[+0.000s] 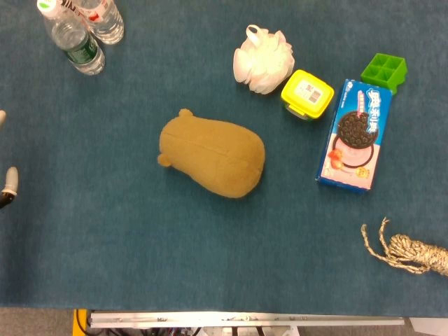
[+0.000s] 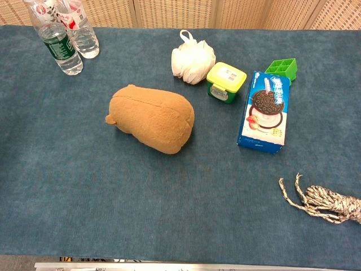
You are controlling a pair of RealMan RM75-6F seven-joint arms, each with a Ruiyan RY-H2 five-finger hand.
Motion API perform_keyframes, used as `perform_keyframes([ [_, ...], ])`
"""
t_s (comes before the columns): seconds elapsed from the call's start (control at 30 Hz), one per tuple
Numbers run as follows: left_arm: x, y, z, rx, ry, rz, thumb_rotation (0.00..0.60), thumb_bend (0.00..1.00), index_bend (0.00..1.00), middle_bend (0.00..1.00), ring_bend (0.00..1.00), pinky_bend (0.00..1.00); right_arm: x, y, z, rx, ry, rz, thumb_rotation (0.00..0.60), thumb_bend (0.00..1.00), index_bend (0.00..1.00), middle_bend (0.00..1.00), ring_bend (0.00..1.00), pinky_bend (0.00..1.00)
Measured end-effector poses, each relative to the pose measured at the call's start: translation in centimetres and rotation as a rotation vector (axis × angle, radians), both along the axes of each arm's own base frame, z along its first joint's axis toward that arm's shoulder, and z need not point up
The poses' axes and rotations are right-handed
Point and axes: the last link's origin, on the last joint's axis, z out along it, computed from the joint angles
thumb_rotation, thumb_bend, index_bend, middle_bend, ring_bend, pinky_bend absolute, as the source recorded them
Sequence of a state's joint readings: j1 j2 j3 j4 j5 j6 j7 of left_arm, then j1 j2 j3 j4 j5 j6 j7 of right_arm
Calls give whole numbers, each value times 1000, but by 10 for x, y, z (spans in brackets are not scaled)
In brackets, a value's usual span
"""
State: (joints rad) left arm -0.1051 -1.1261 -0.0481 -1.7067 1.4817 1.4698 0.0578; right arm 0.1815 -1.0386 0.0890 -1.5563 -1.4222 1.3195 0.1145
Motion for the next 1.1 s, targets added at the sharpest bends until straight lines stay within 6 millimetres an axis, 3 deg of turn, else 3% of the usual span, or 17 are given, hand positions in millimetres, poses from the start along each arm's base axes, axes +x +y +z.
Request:
perform_keyframes([
  [0.43,5,4,-7,-61,-13,-51,600,454,70,71,88,0,7,-6,4,-10,-18,12,600,222,157,229,141,234],
  [0.8,20,28,-19,-186,-75,-166,600,452,70,71,88,0,24,-18,17,-64,-51,35,600,222,157,229,141,235],
  [1.1,46,59,-39,-330,-152,-322,600,274,70,71,88,0,36,-26,20,-71,-61,30,600,221,157,229,142,235],
])
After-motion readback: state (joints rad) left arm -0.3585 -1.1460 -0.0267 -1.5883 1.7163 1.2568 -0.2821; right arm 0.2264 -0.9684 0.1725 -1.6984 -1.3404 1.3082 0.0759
